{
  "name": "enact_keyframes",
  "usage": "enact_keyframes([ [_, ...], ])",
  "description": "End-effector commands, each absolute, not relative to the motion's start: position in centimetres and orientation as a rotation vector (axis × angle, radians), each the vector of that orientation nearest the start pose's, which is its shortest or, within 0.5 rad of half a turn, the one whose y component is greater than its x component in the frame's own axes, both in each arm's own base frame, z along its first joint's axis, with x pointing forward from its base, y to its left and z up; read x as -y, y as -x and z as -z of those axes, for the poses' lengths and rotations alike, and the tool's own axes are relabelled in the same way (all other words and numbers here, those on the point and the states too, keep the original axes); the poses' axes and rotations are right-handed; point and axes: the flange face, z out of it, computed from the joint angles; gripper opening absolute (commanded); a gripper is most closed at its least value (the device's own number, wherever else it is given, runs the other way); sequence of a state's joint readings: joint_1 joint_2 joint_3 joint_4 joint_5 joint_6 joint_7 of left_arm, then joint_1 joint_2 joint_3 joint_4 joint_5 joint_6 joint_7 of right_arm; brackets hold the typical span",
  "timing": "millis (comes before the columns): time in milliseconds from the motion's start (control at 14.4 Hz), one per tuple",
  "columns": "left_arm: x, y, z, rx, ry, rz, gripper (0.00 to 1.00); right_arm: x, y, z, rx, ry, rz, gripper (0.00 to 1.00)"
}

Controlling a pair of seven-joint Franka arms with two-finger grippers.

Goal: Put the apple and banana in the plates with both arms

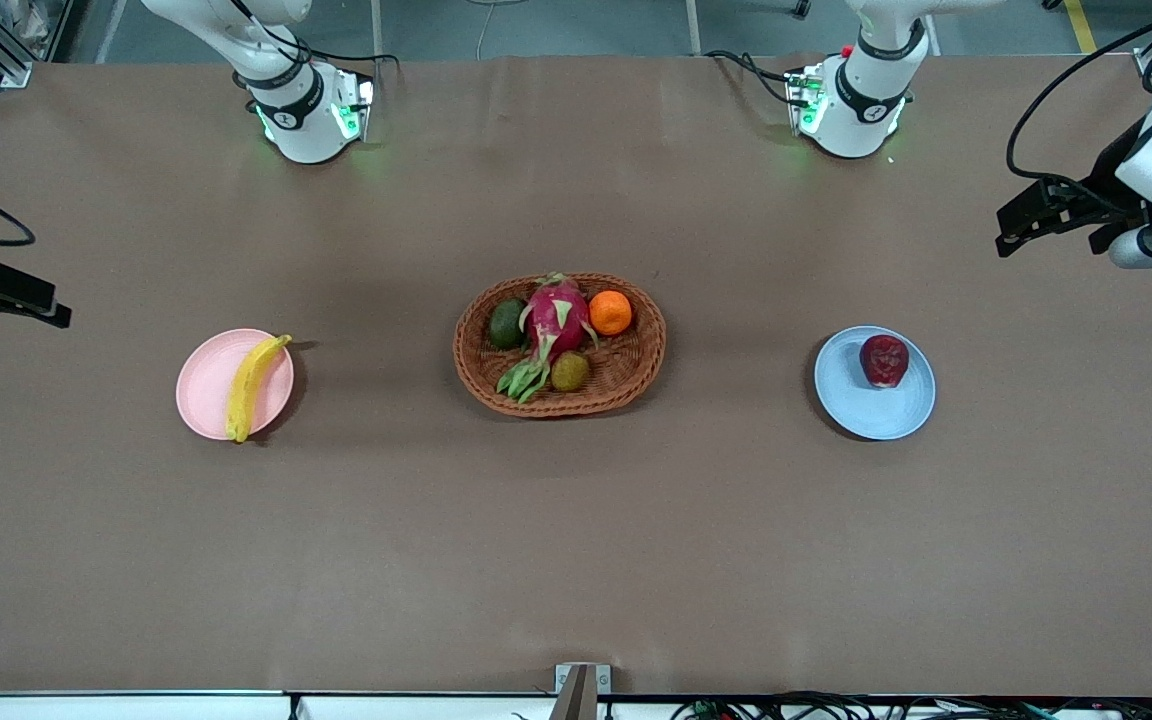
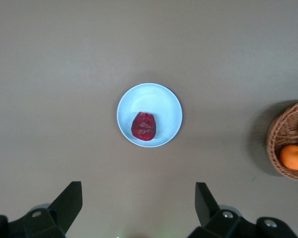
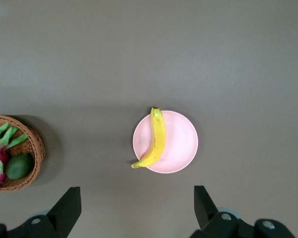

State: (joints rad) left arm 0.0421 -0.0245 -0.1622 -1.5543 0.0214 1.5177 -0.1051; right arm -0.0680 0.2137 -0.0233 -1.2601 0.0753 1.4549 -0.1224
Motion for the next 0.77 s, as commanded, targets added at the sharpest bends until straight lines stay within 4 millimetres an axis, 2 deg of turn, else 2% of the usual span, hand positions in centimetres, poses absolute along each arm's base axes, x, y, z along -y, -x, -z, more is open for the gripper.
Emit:
enact_keyframes([
  [0,6.3,-53.2,-64.6,-0.062,3.086,-0.002,1.00,5.2,-60.6,-64.7,0.022,3.090,0.013,1.00],
  [209,6.5,-53.2,-64.6,-0.065,3.092,-0.003,1.00,4.8,-60.3,-65.5,-0.107,3.108,0.079,1.00],
  [348,6.6,-53.1,-64.7,-0.066,3.099,-0.001,1.00,3.0,-59.4,-65.5,-0.065,3.150,0.166,1.00],
  [488,6.6,-53.1,-64.7,-0.066,3.101,-0.002,1.00,3.2,-58.4,-65.4,-0.060,3.148,0.181,1.00],
  [697,6.8,-53.1,-64.6,-0.070,3.116,-0.004,1.00,4.5,-58.2,-65.4,-0.007,3.145,0.173,1.00],
])
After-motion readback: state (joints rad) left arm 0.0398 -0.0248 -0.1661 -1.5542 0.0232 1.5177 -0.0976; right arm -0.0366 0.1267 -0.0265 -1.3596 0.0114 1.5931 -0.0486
